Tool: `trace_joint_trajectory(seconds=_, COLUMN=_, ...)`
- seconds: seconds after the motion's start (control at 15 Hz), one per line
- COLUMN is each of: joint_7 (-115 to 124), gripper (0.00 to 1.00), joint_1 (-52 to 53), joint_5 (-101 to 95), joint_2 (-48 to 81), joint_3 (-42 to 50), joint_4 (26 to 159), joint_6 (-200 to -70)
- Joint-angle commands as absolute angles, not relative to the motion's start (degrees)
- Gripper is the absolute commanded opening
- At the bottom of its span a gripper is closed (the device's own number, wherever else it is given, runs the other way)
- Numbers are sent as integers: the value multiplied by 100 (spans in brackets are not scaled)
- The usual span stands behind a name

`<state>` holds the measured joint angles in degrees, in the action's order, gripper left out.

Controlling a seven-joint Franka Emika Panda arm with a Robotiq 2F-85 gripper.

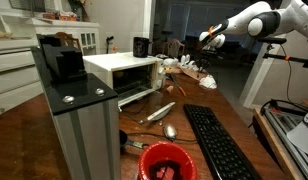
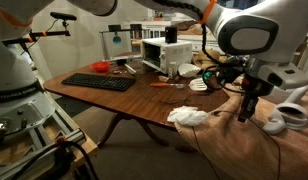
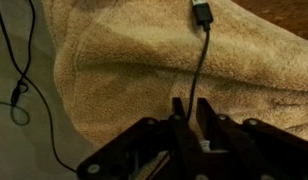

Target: Move the black cable to the right, then move it backwards

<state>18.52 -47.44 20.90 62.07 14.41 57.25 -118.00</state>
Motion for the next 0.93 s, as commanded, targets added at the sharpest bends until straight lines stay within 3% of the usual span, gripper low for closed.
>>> trace_joint_trajectory(seconds=0.0, joint_7=1671, gripper=1, joint_1=-4816, joint_5=2194, joint_2=6193, joint_3=1348, joint_4=5785, joint_6=-11971)
trace_joint_trajectory(seconds=0.47, joint_7=1325, gripper=1, joint_1=-4784, joint_5=2181, joint_2=5803, joint_3=1362, joint_4=6218, joint_6=-12032)
trace_joint_trajectory(seconds=0.87, joint_7=355, gripper=1, joint_1=-4670, joint_5=2130, joint_2=4971, joint_3=1349, joint_4=7385, joint_6=-12204)
